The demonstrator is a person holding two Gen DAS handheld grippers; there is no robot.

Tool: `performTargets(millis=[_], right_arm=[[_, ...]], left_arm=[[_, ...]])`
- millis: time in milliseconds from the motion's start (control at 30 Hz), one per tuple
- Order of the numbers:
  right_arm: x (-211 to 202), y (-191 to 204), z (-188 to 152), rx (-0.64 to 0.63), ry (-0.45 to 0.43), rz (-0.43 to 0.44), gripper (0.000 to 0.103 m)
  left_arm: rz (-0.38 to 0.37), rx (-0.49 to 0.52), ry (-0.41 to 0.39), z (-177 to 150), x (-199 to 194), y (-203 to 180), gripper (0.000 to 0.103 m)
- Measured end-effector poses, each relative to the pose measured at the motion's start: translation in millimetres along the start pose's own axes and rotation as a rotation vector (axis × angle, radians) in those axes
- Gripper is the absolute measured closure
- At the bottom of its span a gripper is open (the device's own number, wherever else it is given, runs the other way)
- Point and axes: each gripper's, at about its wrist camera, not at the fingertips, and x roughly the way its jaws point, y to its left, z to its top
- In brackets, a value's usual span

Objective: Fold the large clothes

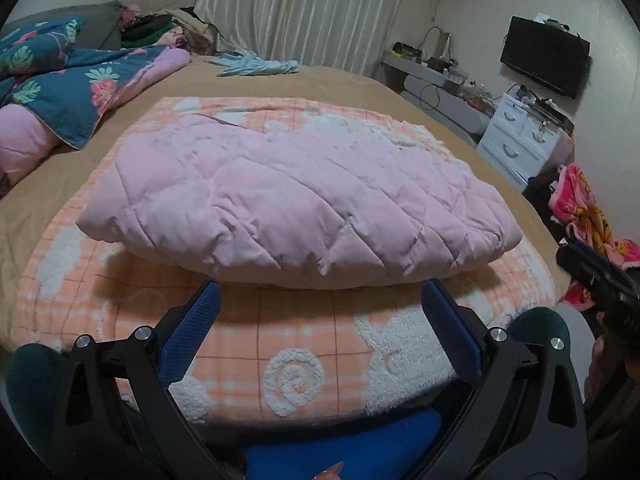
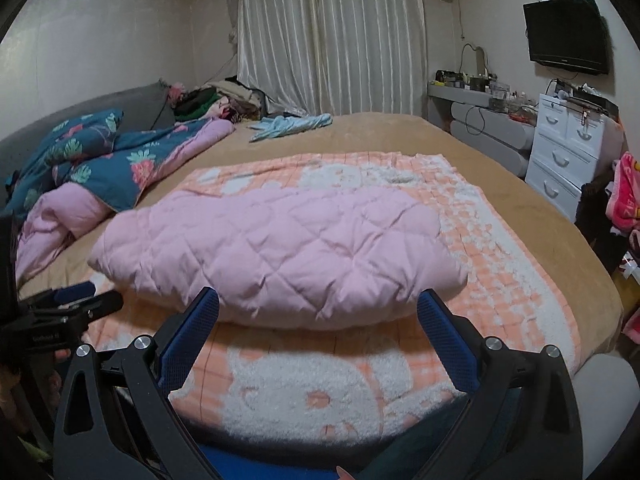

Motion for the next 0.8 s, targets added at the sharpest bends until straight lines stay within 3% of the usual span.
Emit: performTargets(millis=[267, 800], right_arm=[[16, 9, -9, -0.006, 0.062, 0.040, 0.004], [10, 11, -9, -0.008, 0.058, 0.046, 0.004]], left_arm=[[-0.002, 0.017, 0.021, -3, 5, -5, 0.009], [0.024, 0.037, 0.014, -1, 3, -6, 0.009]])
